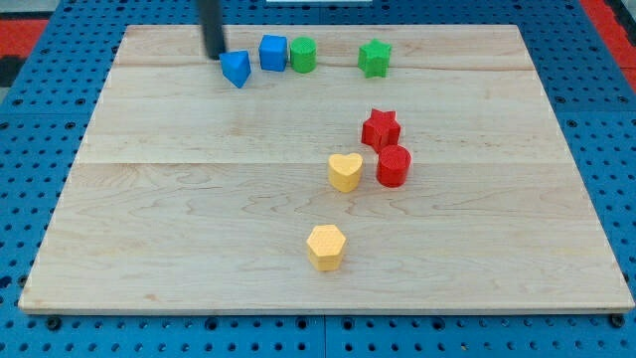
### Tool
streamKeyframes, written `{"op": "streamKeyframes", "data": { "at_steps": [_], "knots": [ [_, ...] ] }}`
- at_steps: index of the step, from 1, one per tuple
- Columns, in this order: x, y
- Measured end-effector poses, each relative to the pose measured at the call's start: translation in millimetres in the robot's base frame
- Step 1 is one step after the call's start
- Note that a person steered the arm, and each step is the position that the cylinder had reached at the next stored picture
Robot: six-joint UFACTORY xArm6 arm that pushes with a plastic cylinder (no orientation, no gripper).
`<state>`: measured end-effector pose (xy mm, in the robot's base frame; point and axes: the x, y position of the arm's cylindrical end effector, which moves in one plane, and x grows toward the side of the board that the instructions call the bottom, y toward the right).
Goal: Push the heart parallel to the red circle
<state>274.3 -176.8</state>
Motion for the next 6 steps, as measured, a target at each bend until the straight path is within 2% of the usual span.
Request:
{"op": "streamKeyframes", "data": {
  "at_steps": [1,2,3,4,5,6],
  "knots": [
    [59,-20],
    [126,76],
    [206,119],
    [220,224],
    [202,252],
    [155,157]
  ]
}}
